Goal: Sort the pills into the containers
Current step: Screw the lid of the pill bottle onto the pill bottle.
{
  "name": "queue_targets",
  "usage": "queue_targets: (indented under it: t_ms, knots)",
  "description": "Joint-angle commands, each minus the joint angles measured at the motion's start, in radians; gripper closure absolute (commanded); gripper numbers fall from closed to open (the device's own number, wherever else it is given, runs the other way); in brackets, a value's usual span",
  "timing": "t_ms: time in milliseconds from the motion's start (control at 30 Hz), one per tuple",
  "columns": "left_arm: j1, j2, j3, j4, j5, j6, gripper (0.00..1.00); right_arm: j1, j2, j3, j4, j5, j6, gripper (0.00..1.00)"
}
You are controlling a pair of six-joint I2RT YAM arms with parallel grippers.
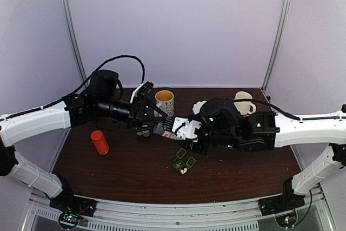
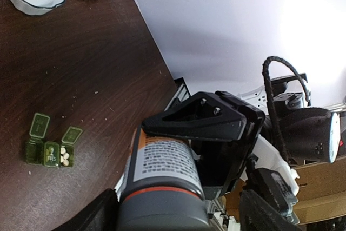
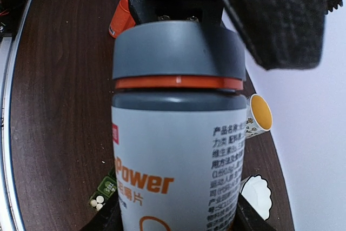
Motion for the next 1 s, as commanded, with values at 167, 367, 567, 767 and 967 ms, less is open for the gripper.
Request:
queue_targets:
  t_ms: [167, 367, 567, 767, 967]
  knots:
    - [-0.002, -0.005, 0.009, 0.002, 0.033, 0.033, 0.18, 0.004, 0.015, 0.032, 0.001, 0.04, 0.012, 1.0]
    - [-0.002, -0.017, -0.001, -0.002, 0.032, 0.04, 0.19, 0.003, -0.001, 0.027, 0.007, 0.041, 0.016, 1.0]
    - [-0.002, -0.029, -0.009, -0.024, 0.033, 0.048, 0.21, 0.001, -0.006, 0.02, 0.007, 0.038, 0.023, 1.0]
    - [-0.002, -0.037, -0.012, -0.029, 0.025, 0.055, 0.24, -0.001, -0.005, 0.021, 0.006, 0.025, 0.024, 1.0]
    - [-0.002, -0.031, -0.013, -0.026, 0.027, 0.051, 0.36, -0.001, 0.008, 0.037, -0.008, 0.022, 0.02, 1.0]
